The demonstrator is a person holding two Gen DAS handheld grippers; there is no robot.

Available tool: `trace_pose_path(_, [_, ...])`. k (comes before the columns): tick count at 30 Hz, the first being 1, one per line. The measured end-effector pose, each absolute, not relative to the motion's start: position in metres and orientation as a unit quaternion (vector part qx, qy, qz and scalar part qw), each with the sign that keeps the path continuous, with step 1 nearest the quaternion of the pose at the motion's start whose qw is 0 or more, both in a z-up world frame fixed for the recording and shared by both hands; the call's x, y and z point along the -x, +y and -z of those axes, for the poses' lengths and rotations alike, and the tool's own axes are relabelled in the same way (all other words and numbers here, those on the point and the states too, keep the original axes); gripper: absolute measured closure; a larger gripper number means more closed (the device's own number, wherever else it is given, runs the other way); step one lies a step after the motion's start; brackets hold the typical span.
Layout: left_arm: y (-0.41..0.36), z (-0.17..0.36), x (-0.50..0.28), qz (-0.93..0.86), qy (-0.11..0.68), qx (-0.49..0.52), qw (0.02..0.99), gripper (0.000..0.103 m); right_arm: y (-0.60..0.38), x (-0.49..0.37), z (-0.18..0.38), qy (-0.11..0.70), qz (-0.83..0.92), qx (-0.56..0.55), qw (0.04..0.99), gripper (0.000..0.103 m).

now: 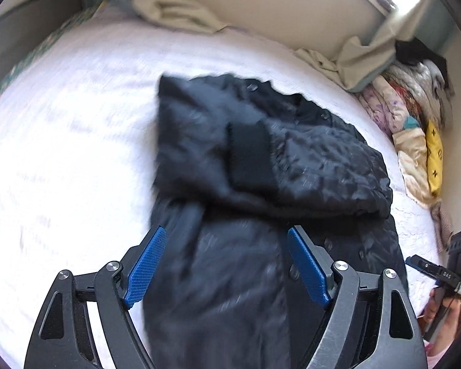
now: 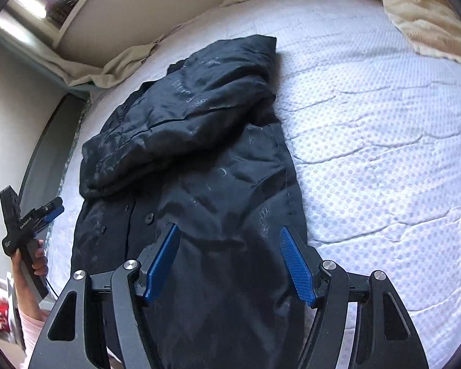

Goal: Fold large clothes
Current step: 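Grasp the jacket hem with both tools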

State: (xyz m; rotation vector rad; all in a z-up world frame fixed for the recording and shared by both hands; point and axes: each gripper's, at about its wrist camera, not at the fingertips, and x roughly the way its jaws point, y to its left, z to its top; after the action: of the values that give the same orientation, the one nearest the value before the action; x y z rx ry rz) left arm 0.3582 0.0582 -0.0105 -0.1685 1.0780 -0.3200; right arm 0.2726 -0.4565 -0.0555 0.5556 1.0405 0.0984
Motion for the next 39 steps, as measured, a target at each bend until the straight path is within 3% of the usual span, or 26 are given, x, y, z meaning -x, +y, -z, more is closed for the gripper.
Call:
trace_pose_path(6, [0.095,0.033,-0.314,0.137,0.565,0.080,0.810,0.018,-0.456,-0.264,0.058,0.501,-0.065,-0.258,0.824,0.037])
trace_pose_path(14, [0.125,0.079,-0.260,0.153,0.620,0.171,0.750,0.023,-0.473,-0.243,0.072,0.514,-0.064,-0.305,0.799,0.037])
trace_pose_path(21, [0.119,0.088,-0.248,0.202,0.631,0.198,0.722,0.033,-0.478,-0.219,0.096,0.548,-0.058,-0.332,0.765,0.037])
trace_pose_path(35, [0.117,0.099,-0.224,0.236,0.640,0.230,0.694,0.034,-0.450,-0.165,0.119,0.563,-0.147,-0.383,0.718,0.042])
trace_pose_path(37, [0.118,0.100,-0.223,0.233,0.639,0.231,0.696,0.038,-0.444,-0.164,0.124,0.569,-0.163,-0.396,0.702,0.049])
trace_pose_path(39, [0.118,0.101,-0.224,0.225,0.641,0.228,0.698,0.055,-0.438,-0.163,0.125,0.573,-0.161,-0.385,0.706,0.060])
